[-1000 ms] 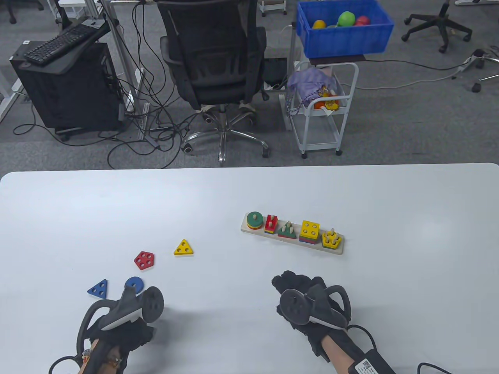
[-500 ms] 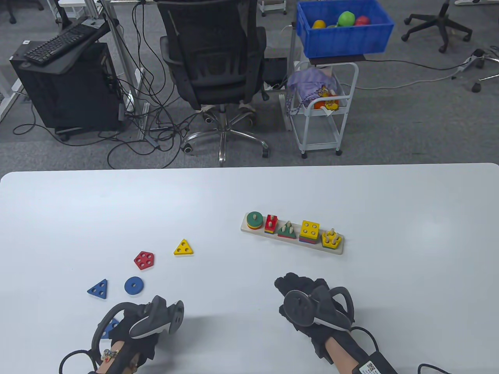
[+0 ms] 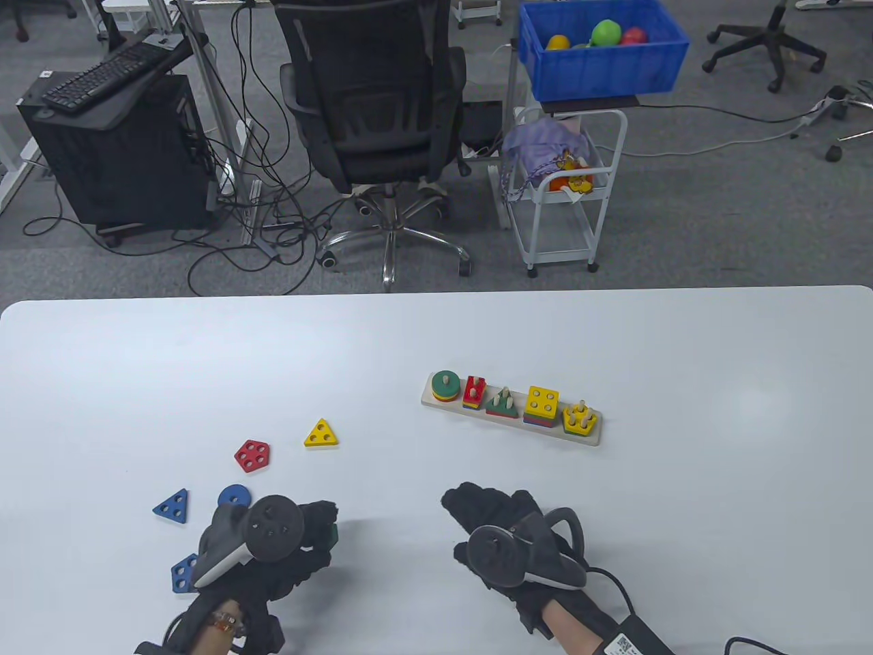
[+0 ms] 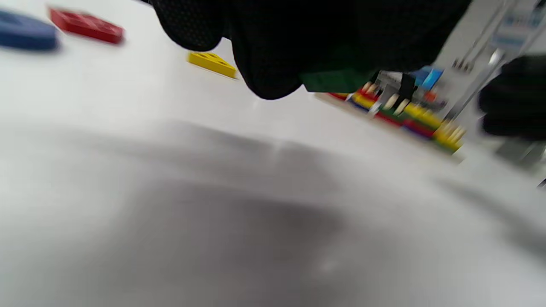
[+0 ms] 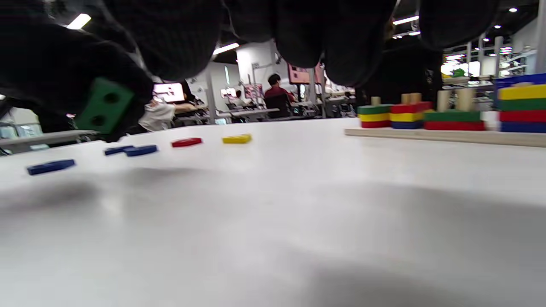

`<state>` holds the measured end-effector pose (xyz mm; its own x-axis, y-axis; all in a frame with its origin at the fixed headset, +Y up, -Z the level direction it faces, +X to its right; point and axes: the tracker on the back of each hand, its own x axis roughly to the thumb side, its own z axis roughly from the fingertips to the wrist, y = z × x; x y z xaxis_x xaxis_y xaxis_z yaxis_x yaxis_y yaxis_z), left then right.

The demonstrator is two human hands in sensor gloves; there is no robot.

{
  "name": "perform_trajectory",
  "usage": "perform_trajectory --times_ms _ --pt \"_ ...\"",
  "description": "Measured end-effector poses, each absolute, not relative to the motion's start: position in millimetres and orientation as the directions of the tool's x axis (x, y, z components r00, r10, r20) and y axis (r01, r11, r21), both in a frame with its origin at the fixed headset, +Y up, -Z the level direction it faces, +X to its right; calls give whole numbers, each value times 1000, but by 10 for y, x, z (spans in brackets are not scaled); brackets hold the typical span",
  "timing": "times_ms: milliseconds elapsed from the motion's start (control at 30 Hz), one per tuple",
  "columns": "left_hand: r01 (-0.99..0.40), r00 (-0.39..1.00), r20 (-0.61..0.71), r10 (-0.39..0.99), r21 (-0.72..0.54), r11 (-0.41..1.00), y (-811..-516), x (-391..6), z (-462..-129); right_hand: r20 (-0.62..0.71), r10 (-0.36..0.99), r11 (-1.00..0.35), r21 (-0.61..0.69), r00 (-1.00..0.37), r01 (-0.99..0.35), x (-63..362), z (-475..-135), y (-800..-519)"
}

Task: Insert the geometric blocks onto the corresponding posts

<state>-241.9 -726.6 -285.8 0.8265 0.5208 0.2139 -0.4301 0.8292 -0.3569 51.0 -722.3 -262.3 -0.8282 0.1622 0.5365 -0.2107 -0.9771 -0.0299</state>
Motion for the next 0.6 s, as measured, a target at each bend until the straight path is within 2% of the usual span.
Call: perform_trajectory --times_ms 33,100,167,233,333,600 --pt "-538 742 177 647 -418 732 -7274 -2397 -2872 562 174 -971 -41 -808 -237 429 -2592 -7209" --pt "-730 501 44 864 -515 449 -7339 -2338 -2896 595 196 -954 -68 -780 -291 290 -2534 -7177" --pt "-791 311 -78 947 -574 212 -7431 -2262 -2894 626 203 -937 -98 -753 -334 184 -2491 -7145" --pt "-784 212 -157 965 -617 72 -7507 -2187 -2866 652 216 -916 -122 -727 -382 102 -2451 -7114" --pt "-761 196 -187 963 -648 29 -7554 -2090 -2829 679 239 -882 -147 -695 -447 59 -2410 -7107" --pt "-733 150 -230 962 -679 -48 -7597 -1983 -2788 696 242 -838 -201 -676 -507 98 -2384 -7119"
